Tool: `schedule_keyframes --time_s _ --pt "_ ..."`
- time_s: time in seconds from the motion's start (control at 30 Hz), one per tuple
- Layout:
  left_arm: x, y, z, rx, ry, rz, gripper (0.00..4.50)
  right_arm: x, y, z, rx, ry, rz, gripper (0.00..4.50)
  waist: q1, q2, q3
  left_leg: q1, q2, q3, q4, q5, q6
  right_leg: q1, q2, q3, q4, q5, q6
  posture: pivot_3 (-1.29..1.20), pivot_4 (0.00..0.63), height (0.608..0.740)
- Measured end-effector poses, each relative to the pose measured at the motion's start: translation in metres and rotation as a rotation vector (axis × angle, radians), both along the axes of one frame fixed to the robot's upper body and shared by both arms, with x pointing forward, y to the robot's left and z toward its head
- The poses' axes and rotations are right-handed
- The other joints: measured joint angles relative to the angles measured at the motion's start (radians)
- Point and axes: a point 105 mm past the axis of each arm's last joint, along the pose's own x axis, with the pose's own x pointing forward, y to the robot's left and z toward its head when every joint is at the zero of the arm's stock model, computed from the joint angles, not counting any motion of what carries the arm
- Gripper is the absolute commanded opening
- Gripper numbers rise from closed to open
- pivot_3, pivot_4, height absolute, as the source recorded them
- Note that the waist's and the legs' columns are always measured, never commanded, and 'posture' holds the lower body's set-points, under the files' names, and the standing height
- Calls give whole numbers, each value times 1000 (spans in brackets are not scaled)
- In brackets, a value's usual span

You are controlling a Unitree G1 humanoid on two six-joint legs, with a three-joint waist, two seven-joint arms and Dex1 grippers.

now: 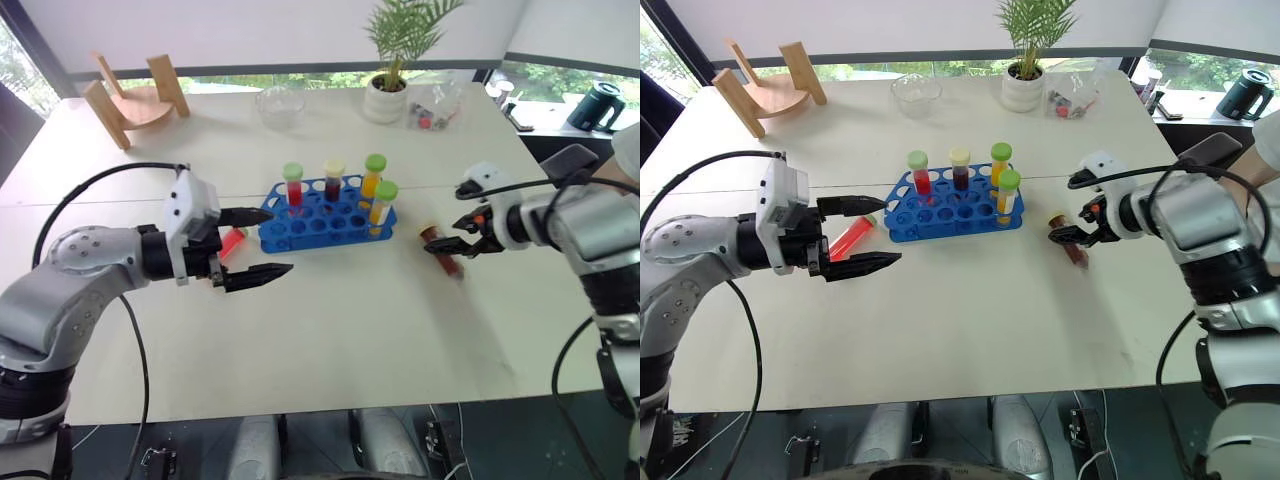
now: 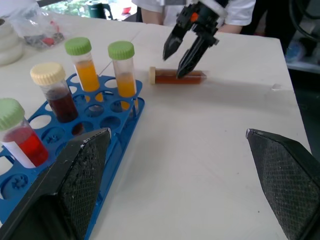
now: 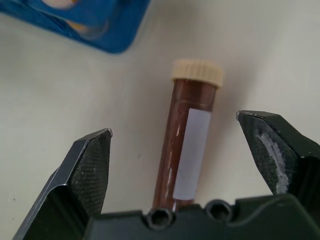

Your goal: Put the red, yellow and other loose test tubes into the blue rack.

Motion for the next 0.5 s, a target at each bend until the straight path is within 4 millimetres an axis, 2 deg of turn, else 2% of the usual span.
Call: schedule_keyframes --time_s 0.13,0.17,0.27,0.4,0.43,0.5 --pt "0 1 -2 1 0 12 4500 9 3 -14 -6 62 -10 4423 4 0 0 -1 0 -1 0 0 0 0 0 -1 0 0 0 0 150 740" --pt "0 1 -2 1 0 15 4500 11 3 -17 -13 69 -10 4196 4 0 0 -1 0 -1 0 0 0 0 0 -1 0 0 0 0 150 740" --pt "-1 0 -3 4 -2 19 4500 17 2 -19 -39 62 -2 3068 2 -1 0 -1 0 0 0 0 0 0 -1 -1 0 0 0 0 150 740" --pt "-3 0 -2 5 -13 27 4500 17 2 -19 -52 65 19 988 1 -1 0 0 0 -1 0 0 0 0 0 -1 0 0 0 0 150 740" --pt "-3 0 -3 5 -11 29 4500 17 3 -19 -49 70 23 847 1 -1 0 0 0 -1 0 0 0 0 0 -1 0 0 0 0 150 740" --pt "-3 0 -4 5 -6 33 4500 15 4 -19 -44 76 31 847 1 -1 0 0 0 -1 0 0 0 0 0 -1 0 0 0 0 150 740"
